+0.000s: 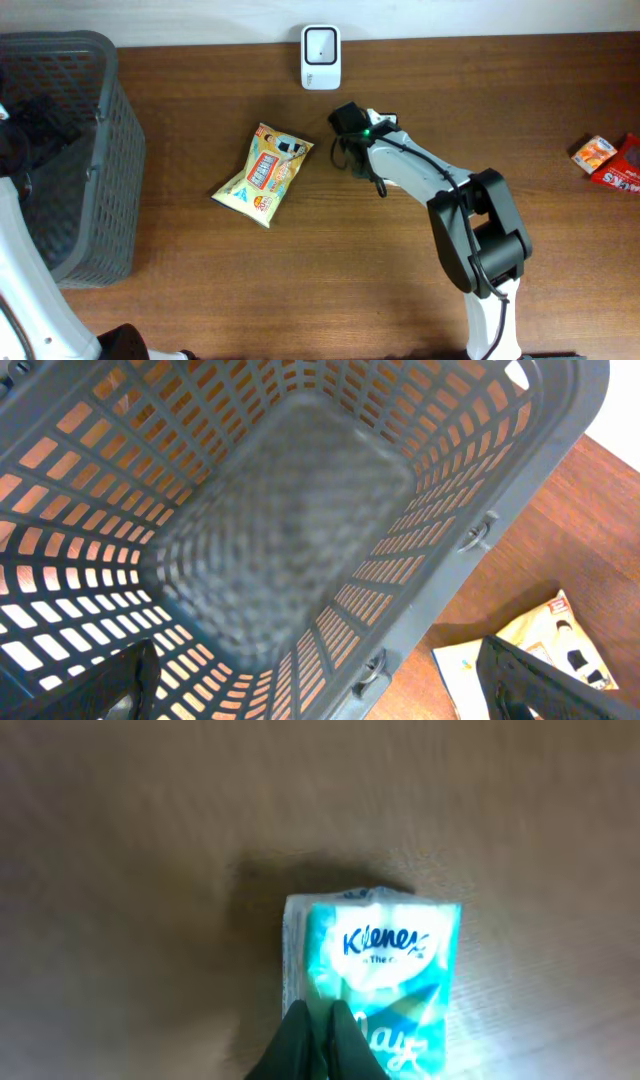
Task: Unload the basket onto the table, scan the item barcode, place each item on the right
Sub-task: 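Reach the right gripper to the teal Kleenex pack and grasp it, then lift the teal tissue pack to the scanner with the right gripper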
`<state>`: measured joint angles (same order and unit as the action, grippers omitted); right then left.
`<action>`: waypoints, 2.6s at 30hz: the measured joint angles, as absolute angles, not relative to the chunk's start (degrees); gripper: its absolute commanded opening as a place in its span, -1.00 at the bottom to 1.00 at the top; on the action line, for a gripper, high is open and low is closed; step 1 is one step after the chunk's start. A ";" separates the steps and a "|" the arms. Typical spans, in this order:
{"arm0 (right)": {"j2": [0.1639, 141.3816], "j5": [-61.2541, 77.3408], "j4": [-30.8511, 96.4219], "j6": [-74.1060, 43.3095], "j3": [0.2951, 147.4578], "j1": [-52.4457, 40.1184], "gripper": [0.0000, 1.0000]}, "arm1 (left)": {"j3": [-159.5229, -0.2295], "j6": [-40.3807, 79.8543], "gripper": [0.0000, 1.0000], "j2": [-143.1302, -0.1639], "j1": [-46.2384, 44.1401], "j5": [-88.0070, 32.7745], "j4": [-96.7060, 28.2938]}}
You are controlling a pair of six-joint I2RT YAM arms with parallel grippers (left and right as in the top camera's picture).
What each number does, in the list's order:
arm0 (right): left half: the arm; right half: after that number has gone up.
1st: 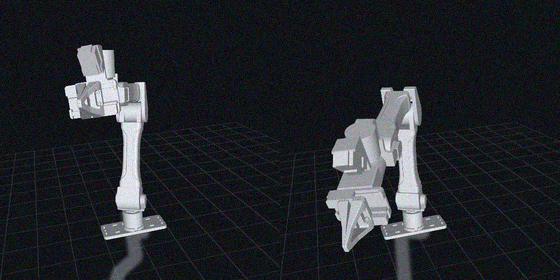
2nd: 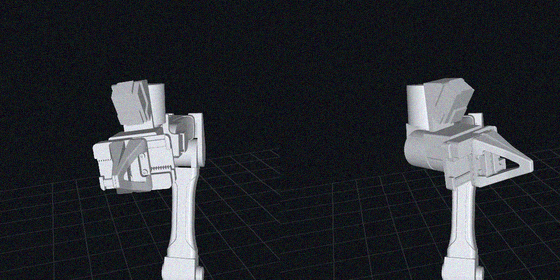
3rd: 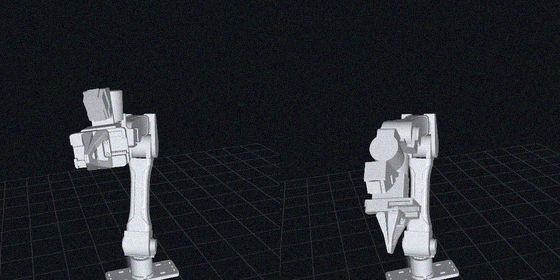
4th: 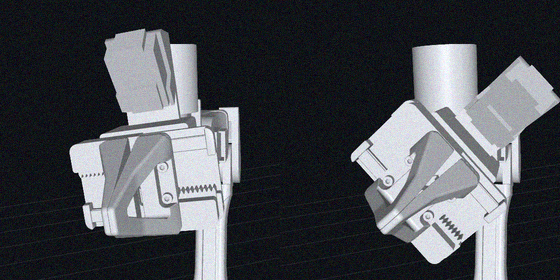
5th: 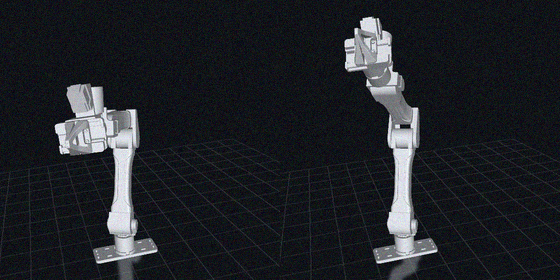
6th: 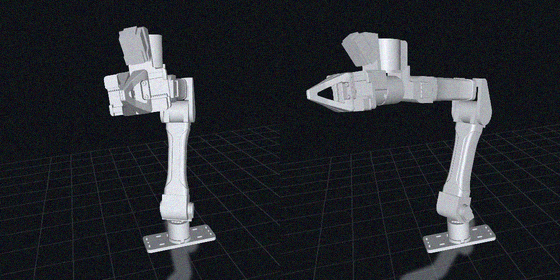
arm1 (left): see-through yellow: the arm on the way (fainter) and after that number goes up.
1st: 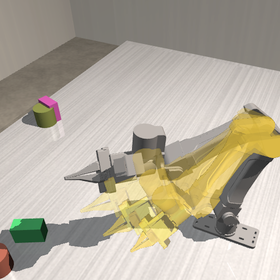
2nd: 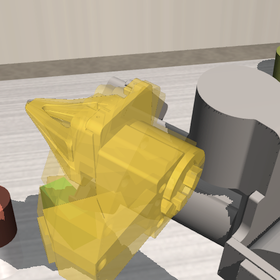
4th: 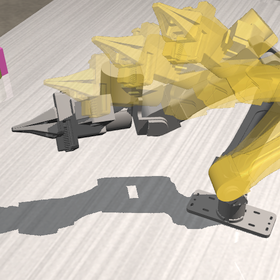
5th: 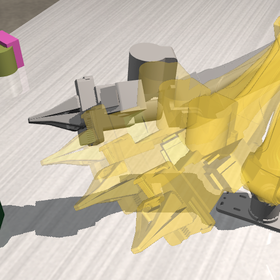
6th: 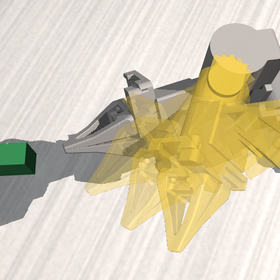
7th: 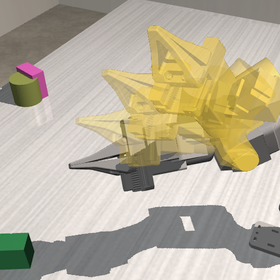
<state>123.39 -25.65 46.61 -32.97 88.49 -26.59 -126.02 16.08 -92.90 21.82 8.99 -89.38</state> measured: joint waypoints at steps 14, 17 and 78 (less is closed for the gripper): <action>122.58 25.69 48.80 -21.87 97.03 -20.97 -0.92 | -126.02 16.08 0.98 -92.90 21.82 8.99 -89.38; 122.85 35.14 43.83 -21.82 89.65 -14.00 -0.92 | -126.02 16.08 0.98 -92.90 21.82 8.99 -89.36; 123.07 34.46 43.53 3.11 87.88 -19.77 0.47 | -126.02 16.08 0.98 -92.90 21.82 8.99 -89.38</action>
